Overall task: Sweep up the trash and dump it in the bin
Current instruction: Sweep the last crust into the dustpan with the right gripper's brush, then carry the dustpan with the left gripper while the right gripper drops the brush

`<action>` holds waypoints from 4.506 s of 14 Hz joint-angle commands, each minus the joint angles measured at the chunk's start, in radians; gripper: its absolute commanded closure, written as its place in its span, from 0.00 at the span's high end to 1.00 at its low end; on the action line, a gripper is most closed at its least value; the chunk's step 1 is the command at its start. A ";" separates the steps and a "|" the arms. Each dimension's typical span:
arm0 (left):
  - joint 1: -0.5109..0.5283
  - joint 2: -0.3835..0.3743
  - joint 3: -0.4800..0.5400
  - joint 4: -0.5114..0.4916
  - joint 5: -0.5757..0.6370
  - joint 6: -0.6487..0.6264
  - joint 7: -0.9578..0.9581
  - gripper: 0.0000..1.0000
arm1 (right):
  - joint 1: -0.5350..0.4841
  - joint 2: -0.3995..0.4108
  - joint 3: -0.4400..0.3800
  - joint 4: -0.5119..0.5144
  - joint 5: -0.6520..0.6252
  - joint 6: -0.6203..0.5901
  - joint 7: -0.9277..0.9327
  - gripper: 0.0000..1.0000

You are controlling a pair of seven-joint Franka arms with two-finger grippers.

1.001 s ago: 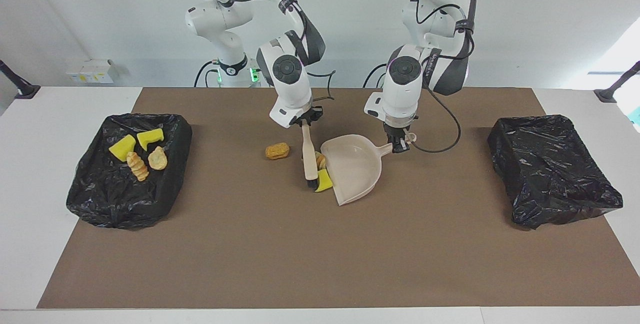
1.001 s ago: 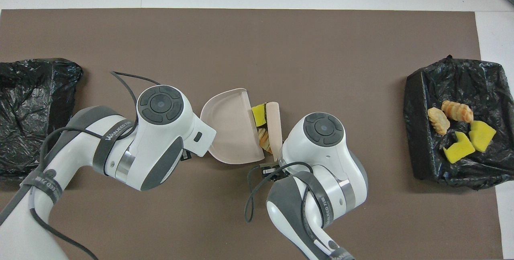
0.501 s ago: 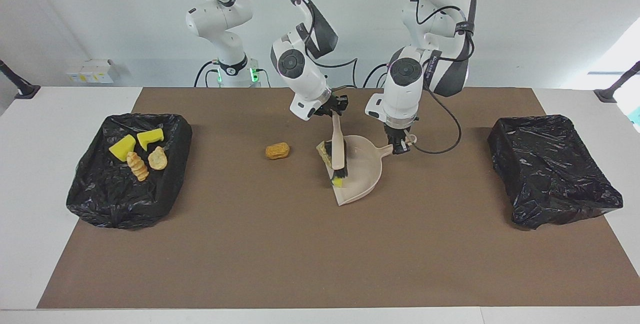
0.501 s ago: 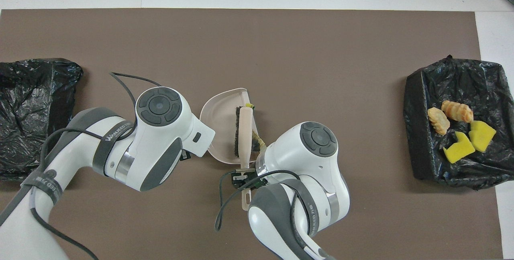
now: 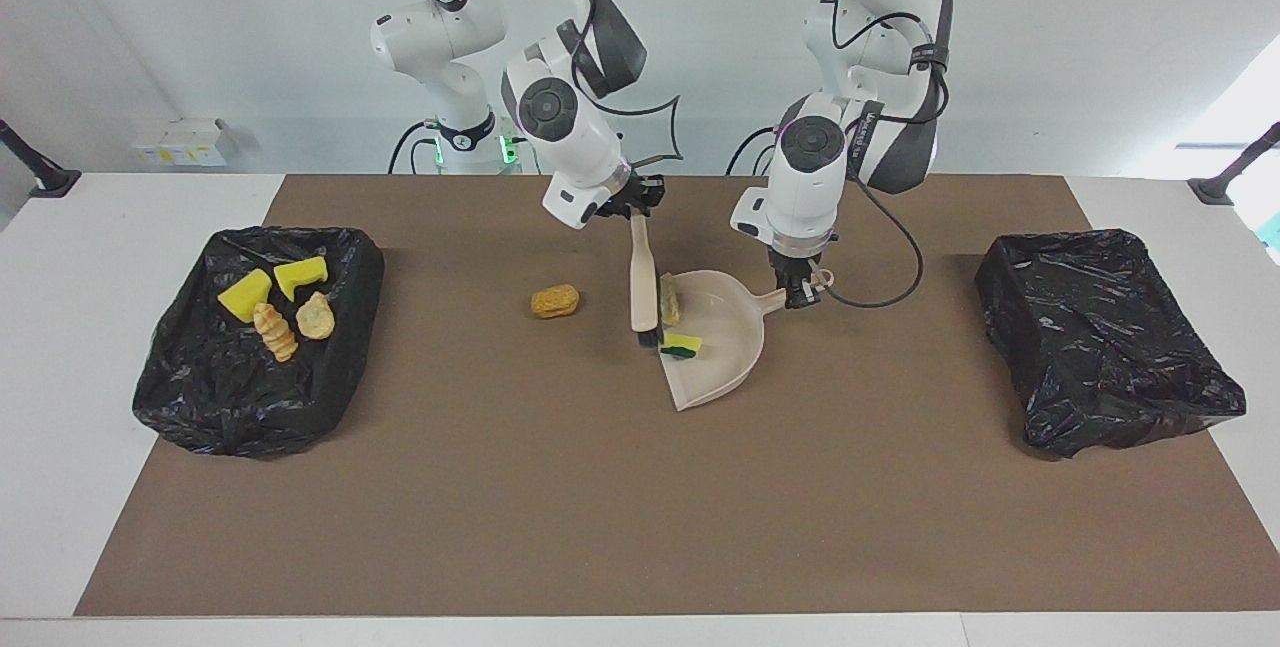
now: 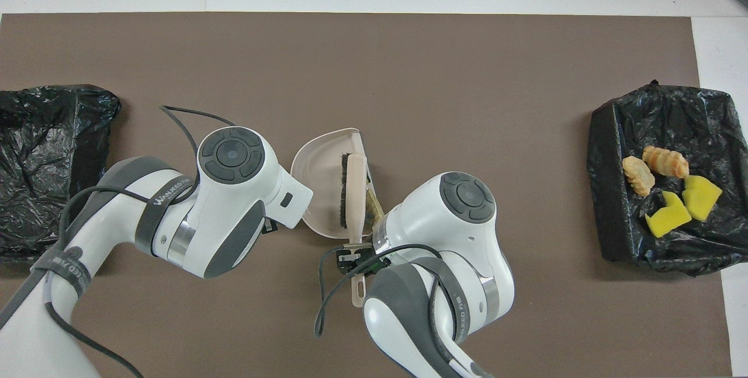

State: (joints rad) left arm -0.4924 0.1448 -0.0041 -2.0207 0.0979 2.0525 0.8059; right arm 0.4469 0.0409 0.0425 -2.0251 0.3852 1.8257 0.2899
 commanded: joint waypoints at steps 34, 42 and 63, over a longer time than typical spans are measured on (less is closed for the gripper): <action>0.026 -0.022 0.003 -0.062 0.091 0.095 0.155 0.00 | 0.092 0.093 0.017 -0.060 0.339 0.201 0.018 0.00; 0.109 0.005 0.003 -0.020 0.091 0.081 0.272 0.00 | -0.010 -0.009 0.023 -0.060 0.047 -0.020 0.052 0.00; 0.784 0.015 0.007 0.389 -0.003 -0.193 0.989 0.00 | 0.441 0.039 0.025 -0.190 0.032 0.231 0.394 0.99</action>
State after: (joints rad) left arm 0.2375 0.1438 0.0145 -1.6724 0.1066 1.8861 1.7611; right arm 0.8893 0.0887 0.0707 -2.2061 0.4472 2.0516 0.6613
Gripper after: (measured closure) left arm 0.692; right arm 0.674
